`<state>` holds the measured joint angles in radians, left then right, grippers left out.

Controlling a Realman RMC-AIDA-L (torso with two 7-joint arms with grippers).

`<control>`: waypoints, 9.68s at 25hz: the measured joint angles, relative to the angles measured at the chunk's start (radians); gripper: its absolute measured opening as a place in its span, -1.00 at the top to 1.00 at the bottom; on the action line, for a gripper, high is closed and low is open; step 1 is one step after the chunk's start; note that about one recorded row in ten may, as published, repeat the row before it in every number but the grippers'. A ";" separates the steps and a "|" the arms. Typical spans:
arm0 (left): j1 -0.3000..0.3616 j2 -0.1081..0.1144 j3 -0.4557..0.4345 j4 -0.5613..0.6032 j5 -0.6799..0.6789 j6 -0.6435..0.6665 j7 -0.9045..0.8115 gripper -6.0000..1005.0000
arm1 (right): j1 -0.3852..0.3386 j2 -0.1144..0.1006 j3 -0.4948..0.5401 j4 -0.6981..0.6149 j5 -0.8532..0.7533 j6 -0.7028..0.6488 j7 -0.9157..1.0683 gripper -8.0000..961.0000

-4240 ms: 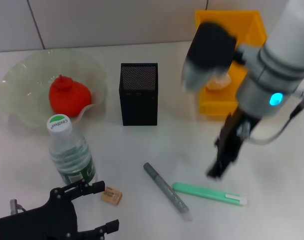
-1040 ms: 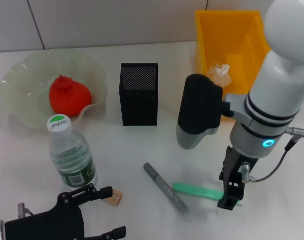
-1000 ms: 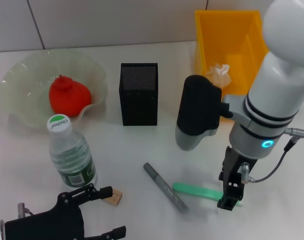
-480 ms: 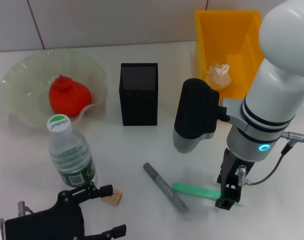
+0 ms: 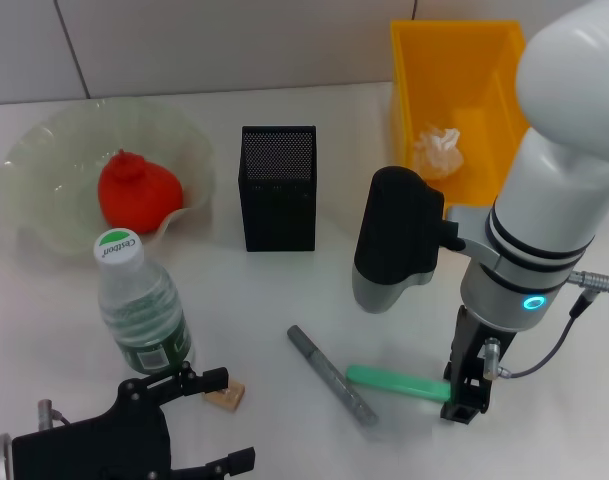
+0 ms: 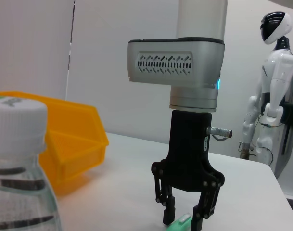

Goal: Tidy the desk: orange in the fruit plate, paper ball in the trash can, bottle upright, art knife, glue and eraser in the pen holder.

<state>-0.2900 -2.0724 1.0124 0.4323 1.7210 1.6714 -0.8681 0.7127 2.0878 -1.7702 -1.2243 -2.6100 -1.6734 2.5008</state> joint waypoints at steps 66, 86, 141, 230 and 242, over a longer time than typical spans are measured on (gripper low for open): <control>-0.019 -0.005 0.000 -0.003 -0.017 0.005 0.012 -0.68 | -0.268 -0.009 0.060 -0.394 -0.312 0.849 -1.285 0.62; -0.020 -0.005 0.000 -0.003 -0.018 0.014 0.006 -0.68 | -0.238 -0.005 -0.072 -0.127 -0.311 1.214 -1.517 0.58; -0.026 0.003 -0.011 0.058 -0.066 0.151 0.006 -0.68 | -0.644 -0.007 0.367 -0.515 1.052 0.994 -1.016 0.00; -0.138 -0.005 0.882 1.266 0.777 -0.169 -1.679 -0.68 | -0.404 -0.076 1.058 0.604 0.596 -0.052 -1.403 -0.64; -0.146 -0.004 0.869 1.202 0.796 -0.180 -1.676 -0.68 | -0.397 -0.073 1.058 0.606 0.585 -0.033 -1.403 -0.64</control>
<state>-0.4357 -2.0765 1.8812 1.6338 2.5166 1.4919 -2.5446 0.3157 2.0143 -0.7126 -0.6182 -2.0253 -1.7062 1.0983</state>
